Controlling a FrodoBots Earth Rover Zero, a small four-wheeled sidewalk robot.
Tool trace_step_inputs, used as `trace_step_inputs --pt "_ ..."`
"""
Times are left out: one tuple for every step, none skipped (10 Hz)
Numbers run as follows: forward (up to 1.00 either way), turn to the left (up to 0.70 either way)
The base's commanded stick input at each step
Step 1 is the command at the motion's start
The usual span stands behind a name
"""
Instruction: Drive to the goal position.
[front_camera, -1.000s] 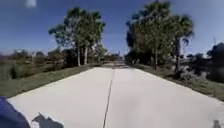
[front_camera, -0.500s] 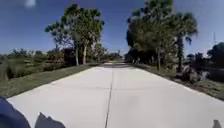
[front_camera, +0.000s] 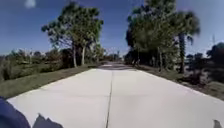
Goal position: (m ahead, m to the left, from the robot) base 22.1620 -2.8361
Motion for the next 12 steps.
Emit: trace_step_inputs --pt "0.70 0.00" --pt "0.70 0.00" --pt "0.70 0.00" --pt "0.70 0.00" --pt "0.70 0.00" --pt "0.70 0.00" --pt "0.70 0.00" --pt "0.70 0.00" --pt "0.70 0.00" --pt "0.70 0.00" --pt "0.70 0.00" --pt "0.70 0.00"
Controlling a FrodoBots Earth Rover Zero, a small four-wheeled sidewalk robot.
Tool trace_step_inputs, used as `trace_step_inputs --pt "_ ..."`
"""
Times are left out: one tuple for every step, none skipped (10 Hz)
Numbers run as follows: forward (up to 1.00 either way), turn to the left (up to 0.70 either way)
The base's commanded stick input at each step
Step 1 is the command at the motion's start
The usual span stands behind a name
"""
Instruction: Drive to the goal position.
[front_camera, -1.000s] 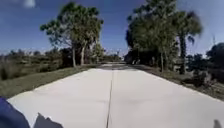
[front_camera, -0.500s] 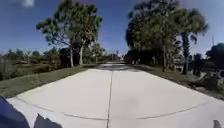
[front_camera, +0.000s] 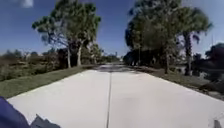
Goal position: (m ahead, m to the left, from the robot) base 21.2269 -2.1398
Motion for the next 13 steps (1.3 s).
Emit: trace_step_inputs --pt "0.70 0.00" --pt "0.70 0.00" --pt "0.70 0.00" --pt "0.70 0.00" --pt "0.70 0.00" --pt "0.70 0.00" --pt "0.70 0.00" --pt "0.70 -0.35" --pt "0.70 -0.33" --pt "0.70 -0.28" --pt "0.70 -0.14" --pt "0.70 0.00" --pt "0.70 0.00"
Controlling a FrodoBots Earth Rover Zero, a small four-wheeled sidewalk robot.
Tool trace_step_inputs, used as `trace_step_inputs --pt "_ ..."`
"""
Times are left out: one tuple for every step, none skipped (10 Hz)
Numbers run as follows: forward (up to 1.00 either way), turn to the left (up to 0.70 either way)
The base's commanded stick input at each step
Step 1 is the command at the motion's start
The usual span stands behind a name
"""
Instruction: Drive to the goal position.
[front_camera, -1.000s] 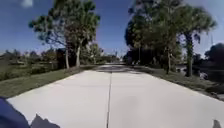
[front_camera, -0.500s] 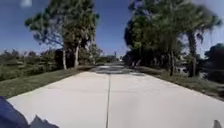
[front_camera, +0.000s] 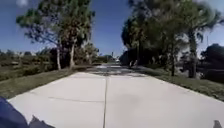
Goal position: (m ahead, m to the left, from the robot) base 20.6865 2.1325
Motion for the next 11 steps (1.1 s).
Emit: trace_step_inputs --pt "0.70 0.00" --pt "0.70 0.00" --pt "0.70 0.00" --pt "0.70 0.00" --pt "0.70 0.00" --pt "0.70 0.00" --pt "0.70 0.00" --pt "0.70 0.00" --pt "0.70 0.09" --pt "0.70 0.35" --pt "0.70 0.35"
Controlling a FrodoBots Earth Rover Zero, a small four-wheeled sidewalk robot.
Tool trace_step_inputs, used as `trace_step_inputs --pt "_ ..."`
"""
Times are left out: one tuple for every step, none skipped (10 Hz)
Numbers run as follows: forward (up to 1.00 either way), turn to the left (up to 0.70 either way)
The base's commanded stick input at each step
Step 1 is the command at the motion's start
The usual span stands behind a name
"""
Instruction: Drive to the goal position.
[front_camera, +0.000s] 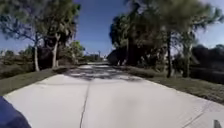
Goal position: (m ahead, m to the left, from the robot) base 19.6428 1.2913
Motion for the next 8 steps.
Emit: trace_step_inputs --pt "0.70 0.35" --pt "0.70 0.35" --pt "0.70 0.00" --pt "0.70 0.00" --pt "0.70 0.00" --pt "0.70 0.00" --pt "0.70 0.00" --pt "0.70 0.00"
